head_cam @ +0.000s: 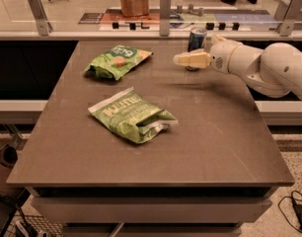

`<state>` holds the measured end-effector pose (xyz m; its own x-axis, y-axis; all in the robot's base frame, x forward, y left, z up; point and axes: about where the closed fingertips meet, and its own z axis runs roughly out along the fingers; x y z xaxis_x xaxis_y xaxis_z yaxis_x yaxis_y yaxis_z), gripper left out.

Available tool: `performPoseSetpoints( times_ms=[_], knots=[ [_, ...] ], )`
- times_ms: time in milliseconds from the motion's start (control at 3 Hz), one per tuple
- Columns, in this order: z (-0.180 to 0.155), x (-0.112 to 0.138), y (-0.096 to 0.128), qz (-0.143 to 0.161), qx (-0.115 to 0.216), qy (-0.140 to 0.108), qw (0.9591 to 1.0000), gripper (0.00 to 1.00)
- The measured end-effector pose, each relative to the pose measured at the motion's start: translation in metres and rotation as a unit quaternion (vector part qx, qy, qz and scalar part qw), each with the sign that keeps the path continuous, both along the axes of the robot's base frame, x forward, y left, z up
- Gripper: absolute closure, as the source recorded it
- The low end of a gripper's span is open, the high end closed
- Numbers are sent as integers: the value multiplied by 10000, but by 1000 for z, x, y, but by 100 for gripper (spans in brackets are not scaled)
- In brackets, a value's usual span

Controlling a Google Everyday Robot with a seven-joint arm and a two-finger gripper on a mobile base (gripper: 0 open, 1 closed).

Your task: Knock redbull can over

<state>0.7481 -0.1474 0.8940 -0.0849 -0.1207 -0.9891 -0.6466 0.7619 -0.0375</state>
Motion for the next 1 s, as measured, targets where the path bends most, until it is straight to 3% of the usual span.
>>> performPoseSetpoints(
  times_ms=[333, 1000],
  knots=[
    [-9, 10, -6, -39, 52, -23, 10000, 17],
    [-9, 10, 0, 3, 59, -17, 10000, 64]
  ],
)
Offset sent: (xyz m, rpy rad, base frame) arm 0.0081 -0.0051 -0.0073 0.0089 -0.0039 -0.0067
